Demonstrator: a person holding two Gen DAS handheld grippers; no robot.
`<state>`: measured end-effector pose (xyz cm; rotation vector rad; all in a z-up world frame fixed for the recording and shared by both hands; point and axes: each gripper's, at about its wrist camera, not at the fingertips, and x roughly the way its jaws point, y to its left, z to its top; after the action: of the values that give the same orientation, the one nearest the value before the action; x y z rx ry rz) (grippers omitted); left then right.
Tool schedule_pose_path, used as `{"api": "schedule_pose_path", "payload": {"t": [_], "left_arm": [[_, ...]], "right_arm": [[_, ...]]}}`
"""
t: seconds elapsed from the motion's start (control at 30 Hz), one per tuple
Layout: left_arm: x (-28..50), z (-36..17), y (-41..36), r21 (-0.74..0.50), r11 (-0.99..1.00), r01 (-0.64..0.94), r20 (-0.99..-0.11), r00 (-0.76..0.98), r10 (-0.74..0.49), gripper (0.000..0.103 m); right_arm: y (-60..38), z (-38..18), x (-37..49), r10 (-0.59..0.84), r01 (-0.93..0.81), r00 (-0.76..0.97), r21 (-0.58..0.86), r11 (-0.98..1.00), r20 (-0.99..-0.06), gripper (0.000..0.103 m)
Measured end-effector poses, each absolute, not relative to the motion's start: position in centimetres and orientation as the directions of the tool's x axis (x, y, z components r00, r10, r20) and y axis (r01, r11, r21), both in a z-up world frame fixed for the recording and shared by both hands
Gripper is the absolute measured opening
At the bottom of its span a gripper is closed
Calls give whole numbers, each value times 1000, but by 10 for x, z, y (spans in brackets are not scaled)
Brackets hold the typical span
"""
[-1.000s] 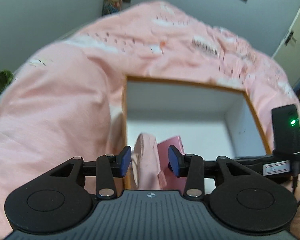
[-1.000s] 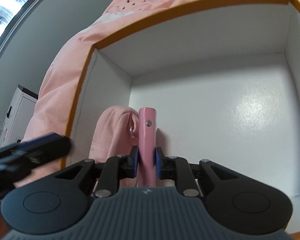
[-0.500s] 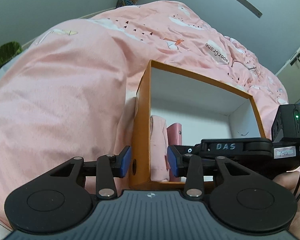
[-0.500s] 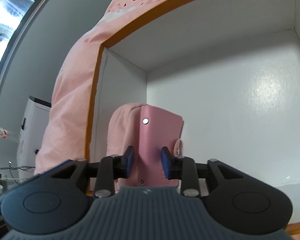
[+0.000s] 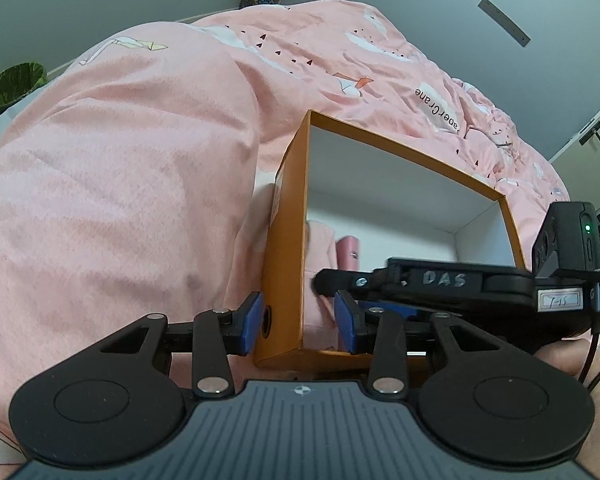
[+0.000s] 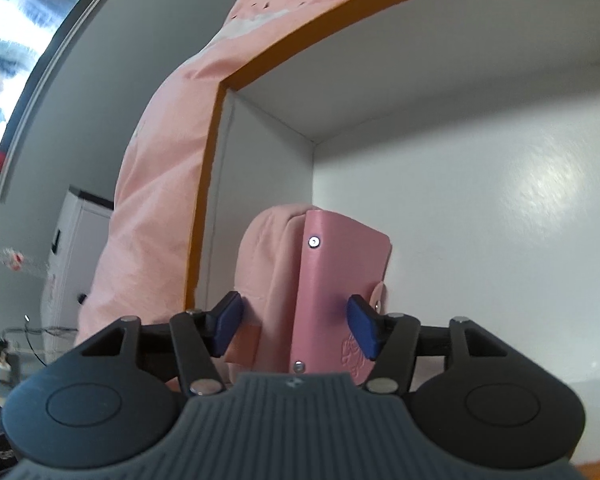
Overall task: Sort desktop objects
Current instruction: 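Lower the pink pouch and pink wallet into the box and open both tools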
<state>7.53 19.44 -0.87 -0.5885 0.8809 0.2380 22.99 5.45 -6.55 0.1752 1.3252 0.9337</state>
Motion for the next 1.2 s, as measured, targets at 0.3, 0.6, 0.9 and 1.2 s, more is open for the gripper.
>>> {"api": "schedule_pose_path", "payload": {"t": [0.3, 0.6, 0.9, 1.2], "left_arm": [[77, -12, 194, -396, 809, -434, -784, 619, -51, 44], [73, -8, 194, -391, 811, -436, -781, 623, -42, 44], [68, -1, 194, -387, 806, -448, -765, 643, -10, 44], [55, 27, 173, -366, 860, -356, -724, 689, -22, 44]], "right_arm": [[74, -62, 223, 608, -644, -57, 494, 584, -792, 50], [63, -60, 222, 640, -616, -52, 529, 584, -767, 54], [56, -49, 220, 647, -652, -12, 496, 573, -762, 55], [23, -17, 211, 689, -696, 67, 461, 550, -722, 48]]}}
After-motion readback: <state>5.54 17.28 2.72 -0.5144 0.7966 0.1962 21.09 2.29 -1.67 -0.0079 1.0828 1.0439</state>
